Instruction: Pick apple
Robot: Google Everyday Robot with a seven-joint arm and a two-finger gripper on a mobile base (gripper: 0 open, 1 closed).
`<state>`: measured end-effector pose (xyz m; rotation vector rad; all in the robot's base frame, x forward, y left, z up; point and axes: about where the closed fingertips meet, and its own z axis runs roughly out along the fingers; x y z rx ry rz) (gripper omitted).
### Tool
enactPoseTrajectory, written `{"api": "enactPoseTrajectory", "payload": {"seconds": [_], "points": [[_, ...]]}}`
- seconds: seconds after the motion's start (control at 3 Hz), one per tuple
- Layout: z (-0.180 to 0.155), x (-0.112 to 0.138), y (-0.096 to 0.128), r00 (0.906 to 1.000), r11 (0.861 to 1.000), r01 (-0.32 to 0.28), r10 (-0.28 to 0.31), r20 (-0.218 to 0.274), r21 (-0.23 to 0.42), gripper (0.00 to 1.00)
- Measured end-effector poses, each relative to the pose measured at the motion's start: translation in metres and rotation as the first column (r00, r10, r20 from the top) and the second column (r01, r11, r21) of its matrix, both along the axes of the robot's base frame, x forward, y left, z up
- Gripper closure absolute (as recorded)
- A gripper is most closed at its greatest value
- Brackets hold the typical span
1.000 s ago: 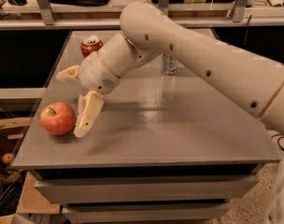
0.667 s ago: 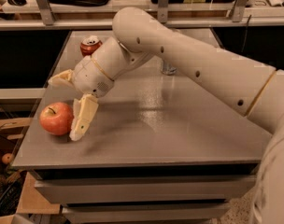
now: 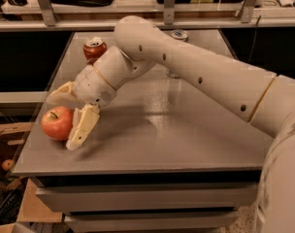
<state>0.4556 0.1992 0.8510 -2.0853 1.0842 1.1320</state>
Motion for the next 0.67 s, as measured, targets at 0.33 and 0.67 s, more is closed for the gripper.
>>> {"api": "enactPoseTrajectory", "payload": {"seconds": [0.33,0.67], "points": [[-0.0032,-0.0021,-0.0009,0.9999,1.000,-0.009,0.009,-0.011,0.001,0.41],[-0.0046,-0.0010,-0.0027,0.9998,1.000,-0.012,0.012,-0.019,0.000,0.65]]}}
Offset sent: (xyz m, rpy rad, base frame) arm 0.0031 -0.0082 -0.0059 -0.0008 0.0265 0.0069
